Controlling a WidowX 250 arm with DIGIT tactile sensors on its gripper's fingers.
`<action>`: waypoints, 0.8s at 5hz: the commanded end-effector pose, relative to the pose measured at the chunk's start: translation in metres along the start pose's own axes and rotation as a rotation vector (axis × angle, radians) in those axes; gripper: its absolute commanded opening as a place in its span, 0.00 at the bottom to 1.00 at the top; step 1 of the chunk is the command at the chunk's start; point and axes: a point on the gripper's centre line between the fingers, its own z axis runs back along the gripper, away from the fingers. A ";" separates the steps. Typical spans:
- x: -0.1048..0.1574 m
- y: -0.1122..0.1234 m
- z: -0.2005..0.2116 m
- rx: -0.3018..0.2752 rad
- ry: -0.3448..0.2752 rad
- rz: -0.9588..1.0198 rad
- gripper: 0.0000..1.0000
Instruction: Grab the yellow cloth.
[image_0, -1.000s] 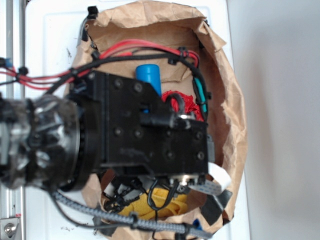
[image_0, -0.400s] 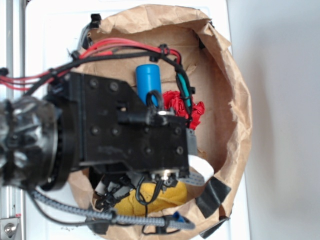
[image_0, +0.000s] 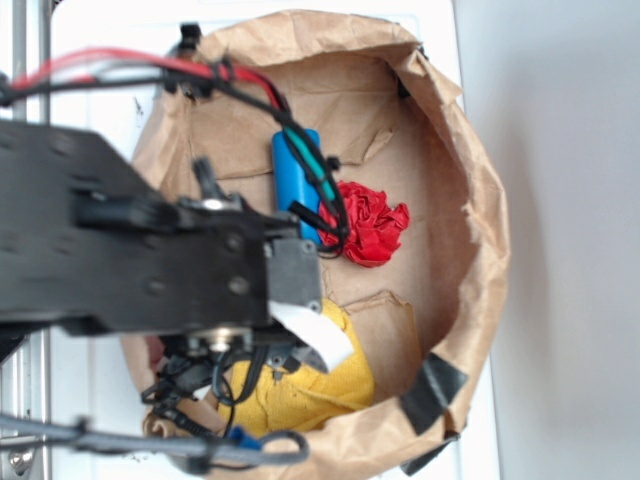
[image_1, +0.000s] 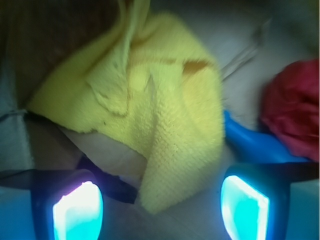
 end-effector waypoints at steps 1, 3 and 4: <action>0.002 -0.036 -0.009 0.031 0.039 -0.001 1.00; 0.014 -0.054 -0.004 -0.001 0.053 0.001 1.00; 0.025 -0.041 0.027 -0.076 -0.002 0.032 1.00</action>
